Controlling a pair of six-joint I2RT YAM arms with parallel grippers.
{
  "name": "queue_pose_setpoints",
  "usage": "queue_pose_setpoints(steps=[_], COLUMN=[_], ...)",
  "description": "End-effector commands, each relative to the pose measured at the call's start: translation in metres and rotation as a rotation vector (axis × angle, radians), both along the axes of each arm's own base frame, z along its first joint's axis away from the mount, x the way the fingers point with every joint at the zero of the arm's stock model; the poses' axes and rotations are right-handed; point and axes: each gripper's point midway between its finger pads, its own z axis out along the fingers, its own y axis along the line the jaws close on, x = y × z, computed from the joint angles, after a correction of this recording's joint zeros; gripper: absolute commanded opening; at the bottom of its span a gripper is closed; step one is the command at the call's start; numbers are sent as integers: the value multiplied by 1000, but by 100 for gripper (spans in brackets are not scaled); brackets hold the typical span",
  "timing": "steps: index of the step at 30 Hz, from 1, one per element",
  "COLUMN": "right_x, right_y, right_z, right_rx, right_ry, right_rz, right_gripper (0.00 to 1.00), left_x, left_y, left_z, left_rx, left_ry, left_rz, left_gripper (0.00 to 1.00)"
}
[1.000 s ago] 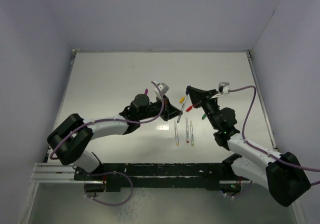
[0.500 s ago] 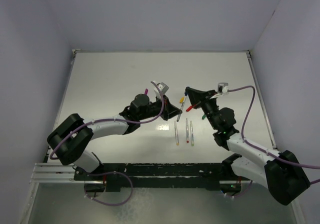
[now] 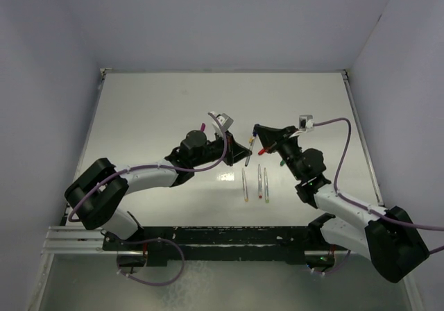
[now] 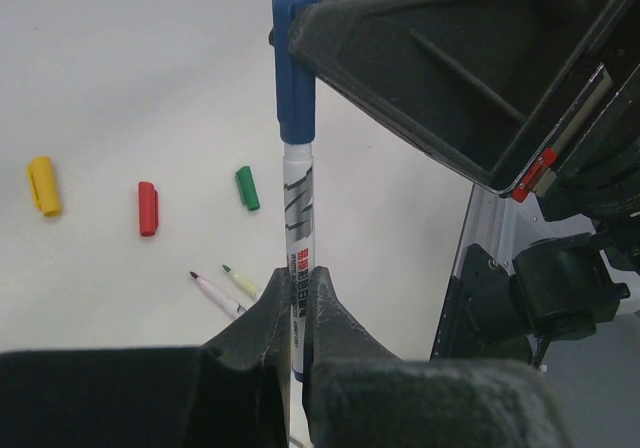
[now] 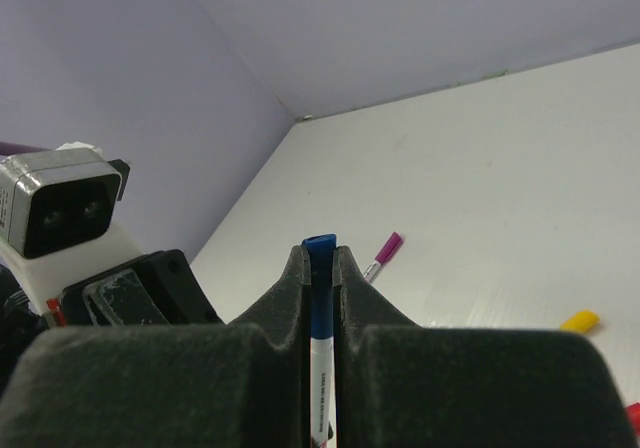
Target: Insert the pens into the pen caps
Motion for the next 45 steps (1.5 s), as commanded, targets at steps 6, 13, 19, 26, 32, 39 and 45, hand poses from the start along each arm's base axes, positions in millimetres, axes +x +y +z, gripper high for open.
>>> queue_pose_setpoints(steps=[6, 13, 19, 26, 32, 39, 45], right_x=[-9, -13, -20, -26, -33, -37, -33], right_y=[24, 30, 35, 45, 61, 71, 77], right_z=[-8, -43, -67, -89, -110, -137, -134], right_rx=[-15, -85, -125, -163, -207, -256, -271], right_ry=[39, 148, 201, 258, 307, 380, 368], right_rz=[137, 180, 220, 259, 296, 304, 301], right_gripper=[0, 0, 0, 0, 0, 0, 0], left_x=[11, 23, 34, 49, 55, 65, 69], left_y=[5, 18, 31, 44, 53, 72, 76], left_z=[81, 103, 124, 146, 158, 171, 170], left_rx=[-186, -211, -244, -275, -309, -310, -292], left_ry=[-225, -285, -341, -402, -441, -483, -482], left_rz=[60, 148, 221, 295, 339, 410, 420], left_gripper=[0, 0, 0, 0, 0, 0, 0])
